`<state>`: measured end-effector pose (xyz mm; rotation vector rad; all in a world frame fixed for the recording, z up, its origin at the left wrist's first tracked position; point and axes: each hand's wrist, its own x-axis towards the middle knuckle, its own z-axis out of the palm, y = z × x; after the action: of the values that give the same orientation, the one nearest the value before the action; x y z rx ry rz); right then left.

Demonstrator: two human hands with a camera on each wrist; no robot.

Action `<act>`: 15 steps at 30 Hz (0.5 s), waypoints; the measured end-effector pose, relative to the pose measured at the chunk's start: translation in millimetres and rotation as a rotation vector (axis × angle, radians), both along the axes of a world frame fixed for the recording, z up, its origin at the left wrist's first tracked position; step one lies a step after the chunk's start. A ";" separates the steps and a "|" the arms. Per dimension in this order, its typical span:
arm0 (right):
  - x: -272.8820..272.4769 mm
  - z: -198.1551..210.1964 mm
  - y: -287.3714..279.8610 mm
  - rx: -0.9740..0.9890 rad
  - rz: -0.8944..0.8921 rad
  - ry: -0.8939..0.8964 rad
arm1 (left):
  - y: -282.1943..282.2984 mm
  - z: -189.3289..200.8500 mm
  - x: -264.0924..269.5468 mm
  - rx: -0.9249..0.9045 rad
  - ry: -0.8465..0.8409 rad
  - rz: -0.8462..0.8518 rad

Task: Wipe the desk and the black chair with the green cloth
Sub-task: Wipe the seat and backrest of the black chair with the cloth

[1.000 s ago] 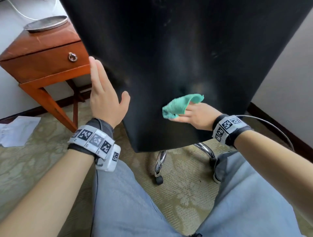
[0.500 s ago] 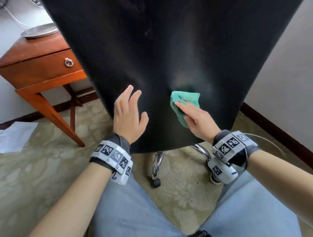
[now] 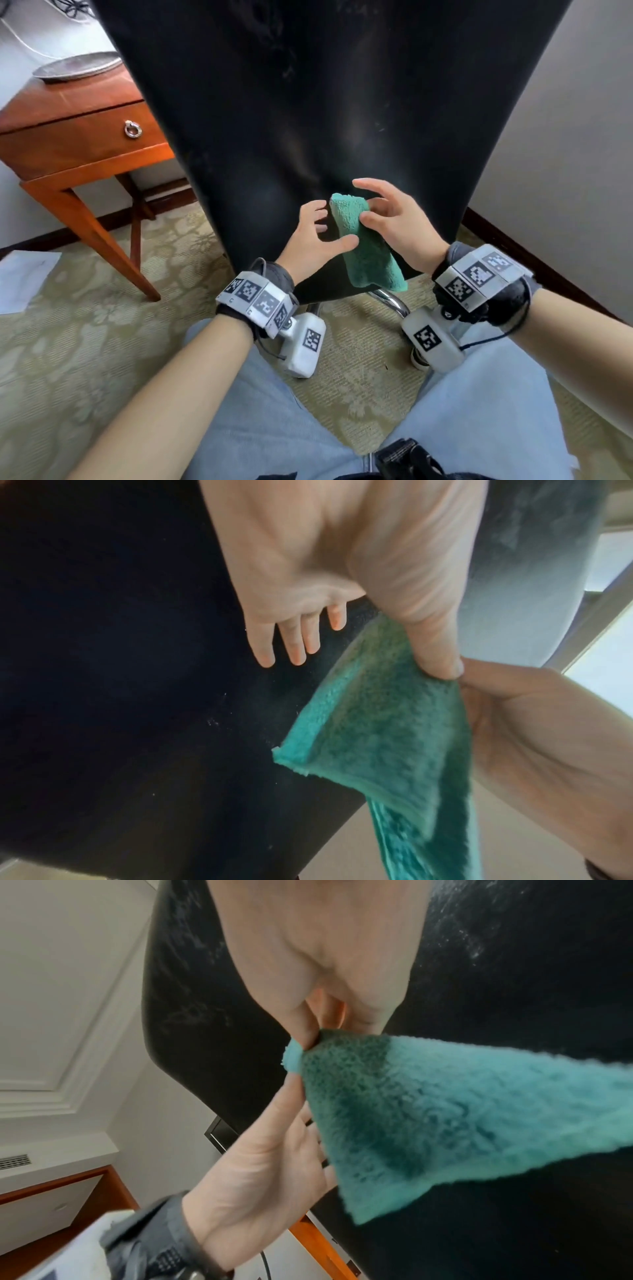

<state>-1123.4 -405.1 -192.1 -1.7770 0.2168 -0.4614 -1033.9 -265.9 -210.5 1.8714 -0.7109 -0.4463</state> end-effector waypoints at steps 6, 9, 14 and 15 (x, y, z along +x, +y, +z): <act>-3.2 -0.6 -5.6 -0.100 -0.027 0.076 | 6.3 8.4 -1.3 0.041 0.152 -0.116; -6.1 -8.2 -8.2 -0.018 0.014 0.170 | 10.3 10.9 -2.9 0.026 0.228 -0.123; -18.0 -33.9 -8.6 0.216 0.289 0.400 | 17.8 8.8 -1.6 0.095 0.199 -0.084; -18.6 -39.3 -7.5 0.164 0.283 0.414 | 19.5 6.0 -0.7 0.149 0.141 -0.084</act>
<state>-1142.0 -412.6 -231.4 -1.6929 0.2781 0.1285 -1034.6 -246.4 -204.5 1.9311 -0.6786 -0.6952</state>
